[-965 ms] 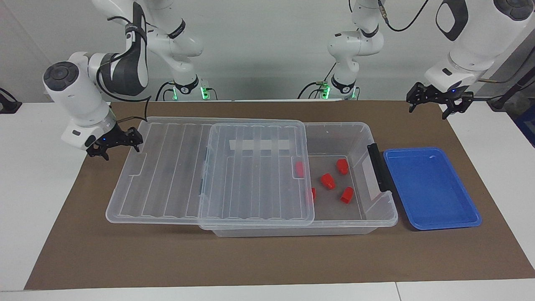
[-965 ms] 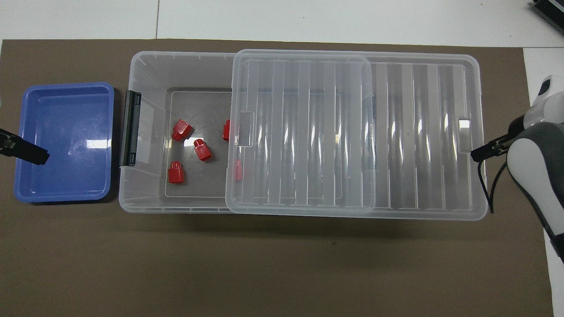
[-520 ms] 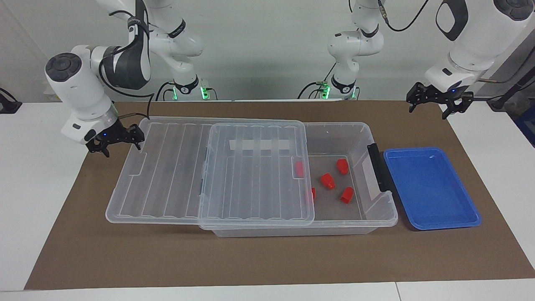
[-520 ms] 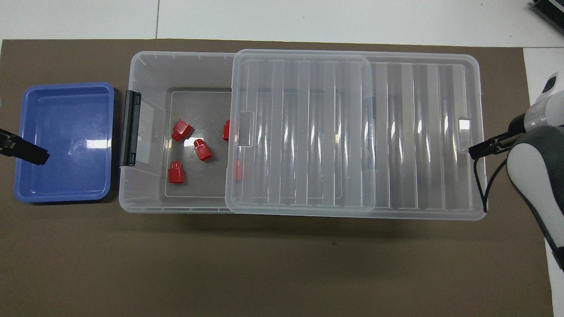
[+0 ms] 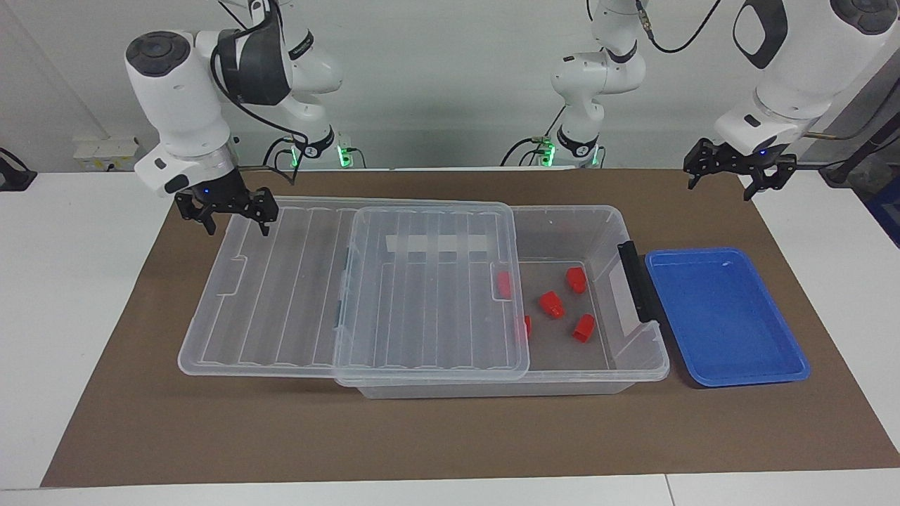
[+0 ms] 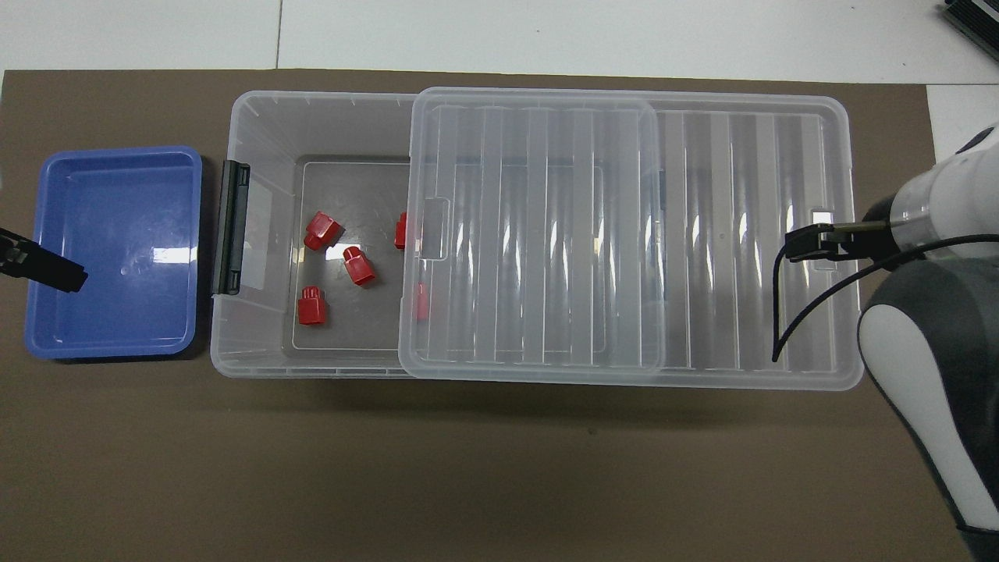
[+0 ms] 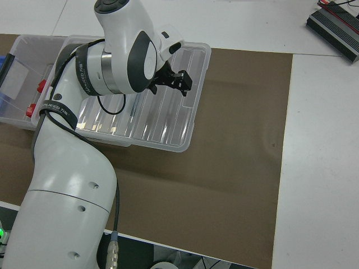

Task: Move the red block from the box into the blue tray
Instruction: 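Release the lid and raise the right gripper off it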

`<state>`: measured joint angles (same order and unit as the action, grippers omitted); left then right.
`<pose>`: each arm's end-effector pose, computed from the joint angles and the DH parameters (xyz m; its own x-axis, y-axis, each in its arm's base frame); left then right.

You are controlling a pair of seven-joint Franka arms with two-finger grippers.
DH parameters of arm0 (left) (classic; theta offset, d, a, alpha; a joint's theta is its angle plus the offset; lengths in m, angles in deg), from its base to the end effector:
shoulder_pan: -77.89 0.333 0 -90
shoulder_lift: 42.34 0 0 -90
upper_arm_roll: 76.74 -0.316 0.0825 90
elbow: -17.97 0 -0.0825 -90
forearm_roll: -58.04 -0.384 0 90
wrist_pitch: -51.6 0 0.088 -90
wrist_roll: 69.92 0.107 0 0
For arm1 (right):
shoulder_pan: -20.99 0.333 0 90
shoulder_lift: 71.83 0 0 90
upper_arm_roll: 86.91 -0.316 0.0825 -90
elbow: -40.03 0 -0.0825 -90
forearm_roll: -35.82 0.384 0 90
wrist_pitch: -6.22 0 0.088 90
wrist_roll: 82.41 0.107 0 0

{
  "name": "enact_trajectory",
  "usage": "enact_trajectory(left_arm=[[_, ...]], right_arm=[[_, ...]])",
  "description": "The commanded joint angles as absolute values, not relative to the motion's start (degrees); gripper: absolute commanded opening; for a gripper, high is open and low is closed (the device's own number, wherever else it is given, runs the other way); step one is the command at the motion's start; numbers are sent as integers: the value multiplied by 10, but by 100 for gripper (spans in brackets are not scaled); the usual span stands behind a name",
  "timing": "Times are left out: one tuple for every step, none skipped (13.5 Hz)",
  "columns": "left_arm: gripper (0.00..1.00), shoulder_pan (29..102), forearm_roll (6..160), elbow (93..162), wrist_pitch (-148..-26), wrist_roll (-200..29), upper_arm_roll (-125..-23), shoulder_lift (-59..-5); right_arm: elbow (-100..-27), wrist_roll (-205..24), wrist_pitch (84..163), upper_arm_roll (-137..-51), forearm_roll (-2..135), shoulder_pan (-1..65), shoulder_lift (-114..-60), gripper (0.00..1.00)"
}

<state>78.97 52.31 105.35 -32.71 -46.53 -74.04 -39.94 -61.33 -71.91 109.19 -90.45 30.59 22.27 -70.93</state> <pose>0.5568 -0.0037 0.6149 0.9025 -0.4118 -0.1259 -0.4206 -0.9058 -0.0522 0.5614 0.0398 0.5590 0.9952 -0.0780 0.0586 -0.0826 -0.9933 0.0813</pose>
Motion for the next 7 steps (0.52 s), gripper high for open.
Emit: enact_trajectory(left_arm=[[100,794,520,1070,-327,-467,-738,-415],[100,794,520,1070,-327,-467,-738,-415],[100,794,520,1070,-327,-467,-738,-415],[100,794,520,1070,-328,-465,-738,-415],[100,792,520,1070,-328,-465,-738,-415],[100,788,520,1070,-328,-466,-738,-415],[100,787,520,1070,-328,-465,-738,-415]], right_arm=[[-562,-655,1055,-906,326,235,-716,100],[-552,-647,1048,-906,334,235,-716,100],[-538,-646,1034,-906,335,235,-716,100],[-520,-646,1014,-906,338,235,-720,100],[-503,-646,994,-906,338,235,-722,100],[-494,-646,981,-906,339,233,-723,100],[-490,-646,971,-905,339,231,-722,100]])
